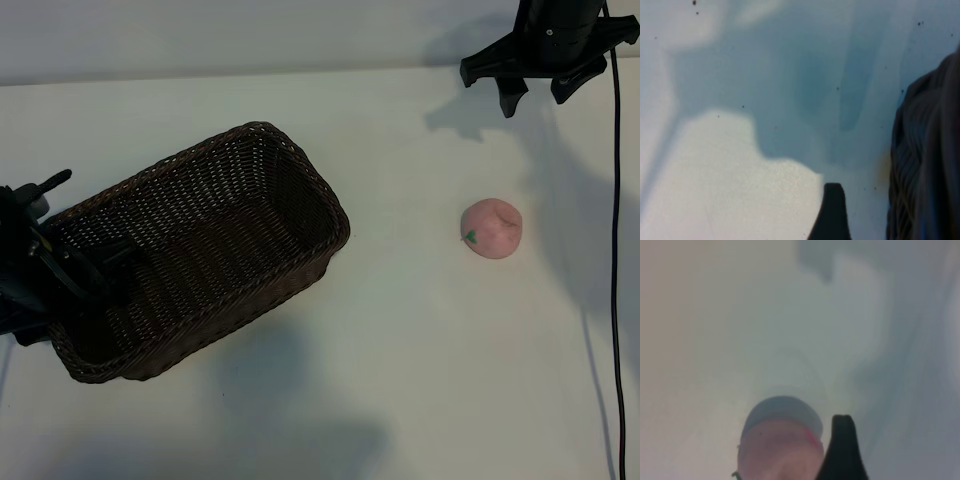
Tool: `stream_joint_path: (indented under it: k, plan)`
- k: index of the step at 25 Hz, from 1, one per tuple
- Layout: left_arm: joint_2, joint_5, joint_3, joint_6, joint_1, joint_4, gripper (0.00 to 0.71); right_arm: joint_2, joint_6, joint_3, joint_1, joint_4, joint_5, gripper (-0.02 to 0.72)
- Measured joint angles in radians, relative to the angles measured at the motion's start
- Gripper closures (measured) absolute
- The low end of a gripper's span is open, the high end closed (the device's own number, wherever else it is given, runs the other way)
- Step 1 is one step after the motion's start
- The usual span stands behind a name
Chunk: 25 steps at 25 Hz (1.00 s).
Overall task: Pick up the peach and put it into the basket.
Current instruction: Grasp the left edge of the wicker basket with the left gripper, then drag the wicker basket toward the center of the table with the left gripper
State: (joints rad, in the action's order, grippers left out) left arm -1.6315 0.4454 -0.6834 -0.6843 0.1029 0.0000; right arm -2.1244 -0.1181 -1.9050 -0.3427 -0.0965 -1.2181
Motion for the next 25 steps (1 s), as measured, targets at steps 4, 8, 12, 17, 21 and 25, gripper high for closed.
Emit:
stream_joint_path:
  k: [4,8,12,17,21,25]
  plan:
    - [0.001,-0.003,0.000,0.000,0.000,0.000,0.158,0.000,0.000,0.000,0.000,0.000,0.000,0.164]
    - [0.001,-0.001,0.000,-0.005,-0.001,0.000,0.313,0.000,0.000,0.000,0.000,0.000,0.000,0.164]
    - [-0.003,-0.012,-0.001,-0.004,-0.001,0.000,0.316,0.000,0.000,0.000,0.000,0.000,0.000,0.178]
    - [-0.003,-0.012,-0.002,-0.004,-0.001,0.000,0.316,0.000,0.000,0.000,0.000,0.000,0.000,0.219]
    - [0.005,-0.016,-0.002,0.021,-0.001,-0.020,0.317,0.000,0.000,0.000,0.000,0.000,0.000,0.232]
    - [0.038,-0.034,0.001,0.107,-0.001,-0.116,0.317,0.000,0.000,0.000,0.000,0.000,0.000,0.235]
